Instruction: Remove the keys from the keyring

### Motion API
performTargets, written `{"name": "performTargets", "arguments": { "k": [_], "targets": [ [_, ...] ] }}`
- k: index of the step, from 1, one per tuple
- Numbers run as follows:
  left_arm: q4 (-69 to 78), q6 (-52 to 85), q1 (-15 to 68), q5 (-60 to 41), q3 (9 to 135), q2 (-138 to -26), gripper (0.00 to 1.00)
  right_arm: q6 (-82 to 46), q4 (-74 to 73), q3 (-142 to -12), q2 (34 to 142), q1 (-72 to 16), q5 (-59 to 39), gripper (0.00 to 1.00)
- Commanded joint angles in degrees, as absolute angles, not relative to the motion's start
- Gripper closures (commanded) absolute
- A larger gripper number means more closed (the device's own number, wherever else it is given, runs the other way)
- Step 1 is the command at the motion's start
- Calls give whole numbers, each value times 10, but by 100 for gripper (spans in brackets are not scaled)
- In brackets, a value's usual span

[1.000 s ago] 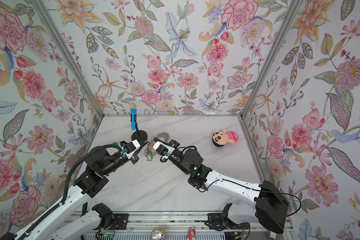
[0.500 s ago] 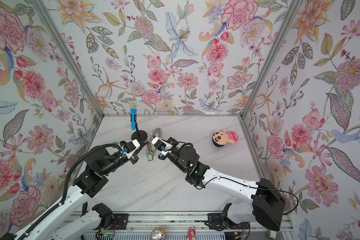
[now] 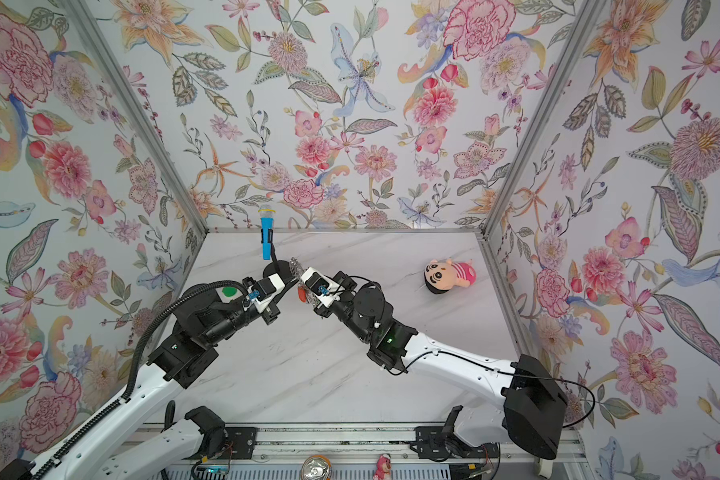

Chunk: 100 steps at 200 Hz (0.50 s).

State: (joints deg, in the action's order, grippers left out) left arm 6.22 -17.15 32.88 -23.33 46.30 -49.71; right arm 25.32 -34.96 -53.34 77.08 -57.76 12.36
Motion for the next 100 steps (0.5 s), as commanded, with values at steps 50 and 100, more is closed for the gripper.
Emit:
{"name": "performTargets", "arguments": {
  "k": [50, 100],
  "targets": [
    [77, -195, 326, -258, 504, -500, 100, 209, -266, -570, 787, -577, 206, 100],
    [60, -213, 326, -247, 514, -512, 100, 202, -246, -568, 770, -591, 188, 100]
  ]
}}
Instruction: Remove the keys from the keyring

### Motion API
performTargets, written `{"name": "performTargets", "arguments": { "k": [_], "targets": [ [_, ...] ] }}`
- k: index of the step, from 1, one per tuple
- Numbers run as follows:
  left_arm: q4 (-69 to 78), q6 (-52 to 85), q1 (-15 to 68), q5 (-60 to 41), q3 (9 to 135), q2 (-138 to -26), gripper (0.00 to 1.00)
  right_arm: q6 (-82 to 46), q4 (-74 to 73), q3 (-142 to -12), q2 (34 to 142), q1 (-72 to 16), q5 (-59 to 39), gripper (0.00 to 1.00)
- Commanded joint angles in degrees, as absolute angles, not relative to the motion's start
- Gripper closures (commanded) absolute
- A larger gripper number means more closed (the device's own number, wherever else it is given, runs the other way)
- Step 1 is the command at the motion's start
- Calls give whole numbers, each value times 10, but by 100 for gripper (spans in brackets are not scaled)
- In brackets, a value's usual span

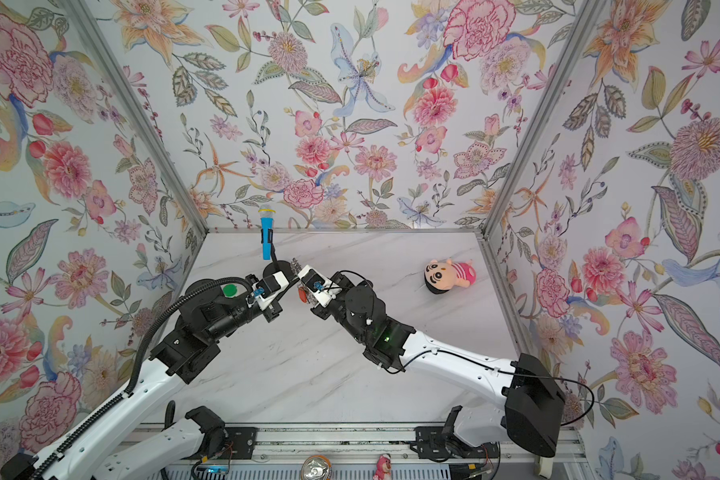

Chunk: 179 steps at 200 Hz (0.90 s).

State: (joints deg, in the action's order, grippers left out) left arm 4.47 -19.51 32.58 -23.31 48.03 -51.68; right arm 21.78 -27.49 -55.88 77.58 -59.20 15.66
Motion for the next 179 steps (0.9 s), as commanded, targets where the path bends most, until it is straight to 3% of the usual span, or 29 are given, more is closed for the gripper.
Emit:
{"name": "performTargets", "arguments": {
  "k": [1, 30, 111, 179],
  "targets": [
    [60, -213, 326, -247, 514, -512, 100, 201, -246, -567, 769, -591, 188, 100],
    [59, -214, 326, -251, 518, -518, 100, 188, -211, -577, 761, -597, 178, 100],
    [41, -230, 325, -244, 523, -524, 100, 154, -197, -555, 701, -597, 109, 75],
    [15, -250, 324, -247, 535, -527, 100, 142, -191, -535, 665, -569, 31, 68]
  ]
}}
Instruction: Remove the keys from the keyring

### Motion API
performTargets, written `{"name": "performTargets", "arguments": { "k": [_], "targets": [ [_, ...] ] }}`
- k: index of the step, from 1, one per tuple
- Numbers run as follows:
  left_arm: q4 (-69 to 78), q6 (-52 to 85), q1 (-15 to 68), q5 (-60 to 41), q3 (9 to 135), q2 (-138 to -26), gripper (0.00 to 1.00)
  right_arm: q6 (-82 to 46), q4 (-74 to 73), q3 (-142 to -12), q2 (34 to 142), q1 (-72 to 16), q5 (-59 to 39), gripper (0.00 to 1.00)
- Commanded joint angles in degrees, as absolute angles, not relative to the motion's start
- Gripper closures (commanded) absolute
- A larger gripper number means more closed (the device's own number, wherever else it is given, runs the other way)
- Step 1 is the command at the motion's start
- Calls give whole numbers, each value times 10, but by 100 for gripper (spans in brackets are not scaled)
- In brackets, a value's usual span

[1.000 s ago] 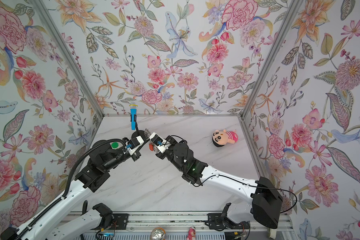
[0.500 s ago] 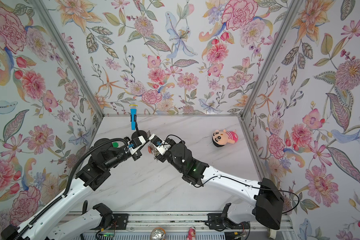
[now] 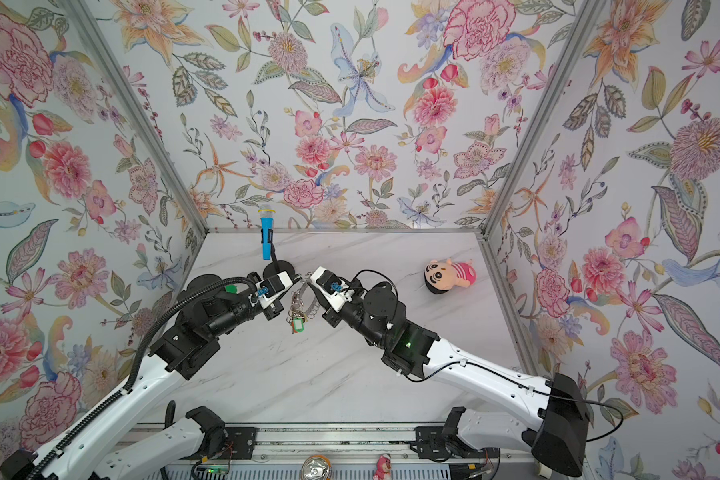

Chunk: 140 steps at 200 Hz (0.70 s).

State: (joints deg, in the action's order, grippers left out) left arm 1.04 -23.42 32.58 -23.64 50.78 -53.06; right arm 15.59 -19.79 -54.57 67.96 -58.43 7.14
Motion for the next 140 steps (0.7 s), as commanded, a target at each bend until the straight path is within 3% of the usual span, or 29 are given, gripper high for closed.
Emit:
{"name": "performTargets", "arguments": {
  "k": [1, 46, 140],
  "targets": [
    [15, -250, 324, -248, 535, -526, 100, 141, -190, -536, 665, -568, 29, 68],
    [-18, -289, 325, -264, 543, -522, 100, 145, -159, -553, 676, -520, -80, 61],
    [-25, -353, 323, -290, 541, -513, 100, 185, -106, -605, 735, -447, -266, 59]
  ]
}}
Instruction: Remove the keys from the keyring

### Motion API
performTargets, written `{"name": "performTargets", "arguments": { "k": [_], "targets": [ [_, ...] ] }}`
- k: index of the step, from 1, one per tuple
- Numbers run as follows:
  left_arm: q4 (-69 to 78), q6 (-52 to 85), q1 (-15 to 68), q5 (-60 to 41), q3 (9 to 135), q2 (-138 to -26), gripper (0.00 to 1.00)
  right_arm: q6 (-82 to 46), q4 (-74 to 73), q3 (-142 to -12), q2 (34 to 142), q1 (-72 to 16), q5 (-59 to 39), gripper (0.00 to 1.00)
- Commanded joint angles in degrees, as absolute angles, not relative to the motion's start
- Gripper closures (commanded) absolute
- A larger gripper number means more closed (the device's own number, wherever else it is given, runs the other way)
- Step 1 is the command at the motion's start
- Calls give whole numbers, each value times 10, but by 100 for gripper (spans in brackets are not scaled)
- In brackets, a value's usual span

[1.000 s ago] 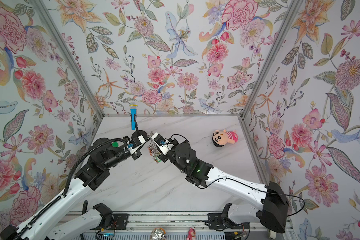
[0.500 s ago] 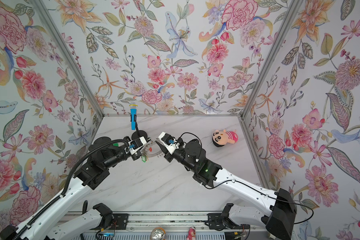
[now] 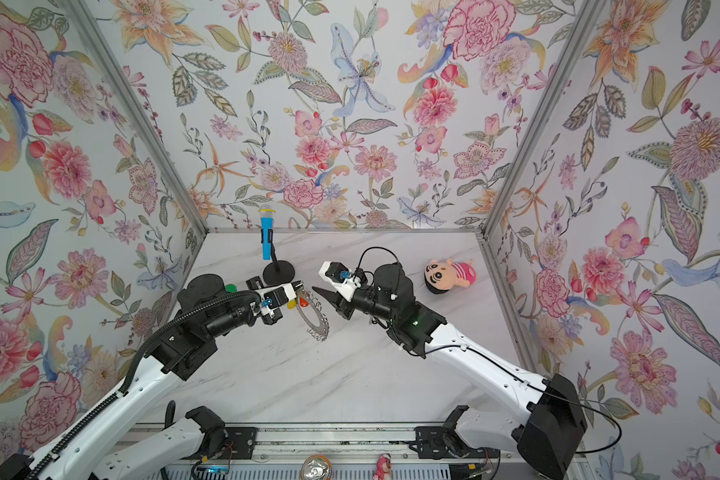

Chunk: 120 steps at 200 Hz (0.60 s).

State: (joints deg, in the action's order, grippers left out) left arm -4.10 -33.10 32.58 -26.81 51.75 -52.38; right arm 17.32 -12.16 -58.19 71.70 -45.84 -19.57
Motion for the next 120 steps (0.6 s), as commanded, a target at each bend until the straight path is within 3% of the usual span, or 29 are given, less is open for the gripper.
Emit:
{"name": "performTargets", "arguments": {
  "k": [1, 120],
  "targets": [
    [-24, -354, 323, -290, 541, -513, 100, 185, -106, -605, 736, -447, -268, 59],
    [-50, -410, 324, -296, 574, -543, 100, 172, -127, -631, 784, -437, -392, 61]
  ]
}}
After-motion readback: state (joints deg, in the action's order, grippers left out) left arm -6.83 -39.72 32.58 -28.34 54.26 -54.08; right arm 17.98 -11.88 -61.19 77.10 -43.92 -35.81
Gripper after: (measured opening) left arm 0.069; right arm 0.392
